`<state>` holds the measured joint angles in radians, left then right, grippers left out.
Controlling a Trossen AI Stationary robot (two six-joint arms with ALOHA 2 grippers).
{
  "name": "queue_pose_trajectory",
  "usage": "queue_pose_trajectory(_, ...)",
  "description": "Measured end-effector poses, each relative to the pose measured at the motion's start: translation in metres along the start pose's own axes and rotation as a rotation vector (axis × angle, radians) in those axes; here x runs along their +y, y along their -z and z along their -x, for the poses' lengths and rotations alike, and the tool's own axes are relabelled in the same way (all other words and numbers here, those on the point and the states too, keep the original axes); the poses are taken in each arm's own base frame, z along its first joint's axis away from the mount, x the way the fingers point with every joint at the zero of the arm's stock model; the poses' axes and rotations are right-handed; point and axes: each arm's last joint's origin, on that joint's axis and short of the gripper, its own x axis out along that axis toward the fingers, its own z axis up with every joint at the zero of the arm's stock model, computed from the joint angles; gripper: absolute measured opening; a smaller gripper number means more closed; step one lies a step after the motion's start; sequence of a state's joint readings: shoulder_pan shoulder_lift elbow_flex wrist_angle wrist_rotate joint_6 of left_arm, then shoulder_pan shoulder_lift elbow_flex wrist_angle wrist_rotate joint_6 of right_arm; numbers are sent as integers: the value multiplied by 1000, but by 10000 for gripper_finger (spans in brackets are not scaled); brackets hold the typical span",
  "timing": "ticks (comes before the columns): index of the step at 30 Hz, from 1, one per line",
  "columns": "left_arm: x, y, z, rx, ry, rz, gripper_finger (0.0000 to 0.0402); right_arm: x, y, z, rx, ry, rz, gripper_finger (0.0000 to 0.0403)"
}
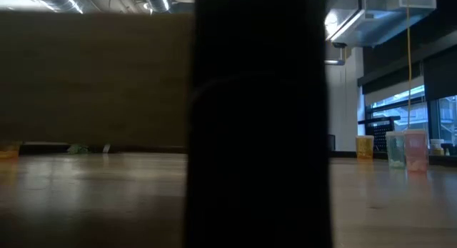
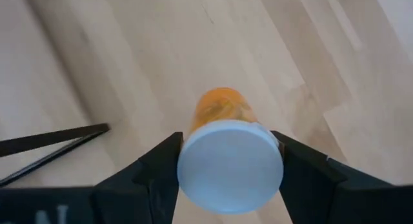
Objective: Pick and place medicine bottles onto shelf by color
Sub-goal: Put the bottom right orange pill bottle on the shelf
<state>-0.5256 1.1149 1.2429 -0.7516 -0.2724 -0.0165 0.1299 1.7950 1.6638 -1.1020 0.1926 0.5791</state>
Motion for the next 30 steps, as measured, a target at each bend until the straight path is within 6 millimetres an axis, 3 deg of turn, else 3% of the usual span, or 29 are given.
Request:
queue_pose_trajectory(10, 3, 0, -1, 2, -10, 91, 192, -9, -13, -78, 200, 19, 12, 218)
queue_pose_trajectory(14, 3, 2, -1, 25, -12, 86, 192, -13, -15, -100, 246, 39, 15, 218)
queue_pose_trajectory(22, 3, 8, 0, 80, -15, 71, 192, -22, -18, -129, 310, 17, 6, 218)
queue_pose_trajectory(30, 3, 8, 0, 85, -15, 70, 192, -26, -20, -133, 311, 7, 59, 218)
